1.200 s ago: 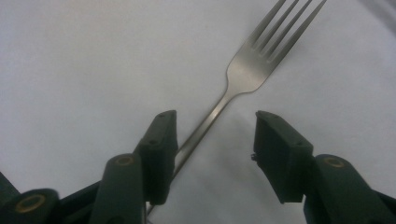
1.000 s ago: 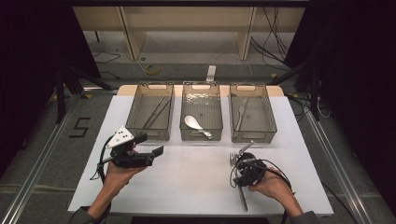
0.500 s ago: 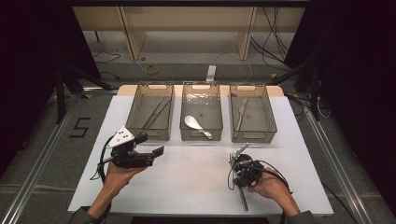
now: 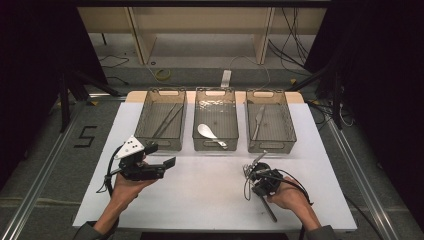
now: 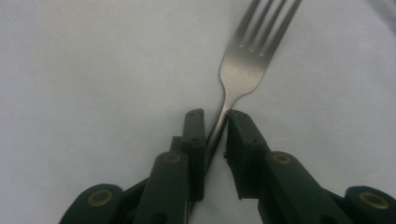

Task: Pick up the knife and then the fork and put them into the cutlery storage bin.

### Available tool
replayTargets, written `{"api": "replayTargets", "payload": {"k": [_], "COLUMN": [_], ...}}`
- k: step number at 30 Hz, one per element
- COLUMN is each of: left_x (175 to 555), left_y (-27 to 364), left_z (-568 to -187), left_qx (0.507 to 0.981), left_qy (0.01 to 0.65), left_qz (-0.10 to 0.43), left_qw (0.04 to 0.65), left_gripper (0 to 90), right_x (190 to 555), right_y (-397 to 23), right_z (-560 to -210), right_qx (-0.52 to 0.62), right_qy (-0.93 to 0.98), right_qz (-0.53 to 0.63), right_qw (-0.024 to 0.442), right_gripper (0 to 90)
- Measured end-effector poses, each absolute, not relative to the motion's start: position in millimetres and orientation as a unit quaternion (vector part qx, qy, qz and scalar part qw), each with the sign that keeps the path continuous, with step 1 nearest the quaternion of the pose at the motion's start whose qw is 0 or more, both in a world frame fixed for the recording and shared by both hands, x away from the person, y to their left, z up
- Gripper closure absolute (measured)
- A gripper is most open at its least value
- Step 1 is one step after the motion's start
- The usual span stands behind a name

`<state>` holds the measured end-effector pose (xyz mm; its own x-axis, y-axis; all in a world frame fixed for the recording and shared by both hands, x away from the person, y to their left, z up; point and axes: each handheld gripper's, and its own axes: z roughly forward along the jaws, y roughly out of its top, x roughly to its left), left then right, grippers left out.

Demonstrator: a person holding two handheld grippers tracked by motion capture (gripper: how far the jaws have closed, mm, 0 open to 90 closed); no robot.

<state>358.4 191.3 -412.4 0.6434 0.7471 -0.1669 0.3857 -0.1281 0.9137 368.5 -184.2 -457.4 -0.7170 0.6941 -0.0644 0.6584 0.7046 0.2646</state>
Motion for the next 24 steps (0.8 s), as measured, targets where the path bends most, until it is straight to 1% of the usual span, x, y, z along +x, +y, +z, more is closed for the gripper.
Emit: {"api": "replayTargets", "payload": {"k": [7, 18, 24], "left_x": [358.7, 359.1, 358.9], "left_y": [191.6, 191.3, 191.4], "left_z": [-412.5, -412.3, -412.2], "left_qx": [0.732, 0.733, 0.733], "left_qy": [0.387, 0.385, 0.385], "left_qz": [0.169, 0.169, 0.169], "left_qw": [0.534, 0.534, 0.534], "left_gripper": [15.2, 15.2, 15.2], "right_x": [372.2, 374.5, 374.9], "right_y": [-186.6, -192.9, -199.3], "right_z": [-457.5, -451.8, -445.7], "right_qx": [0.37, 0.365, 0.367], "right_qy": [0.918, 0.92, 0.916], "right_qz": [0.106, 0.126, 0.144], "right_qw": [0.09, 0.068, 0.067], "right_gripper": [85.9, 86.2, 86.3]}}
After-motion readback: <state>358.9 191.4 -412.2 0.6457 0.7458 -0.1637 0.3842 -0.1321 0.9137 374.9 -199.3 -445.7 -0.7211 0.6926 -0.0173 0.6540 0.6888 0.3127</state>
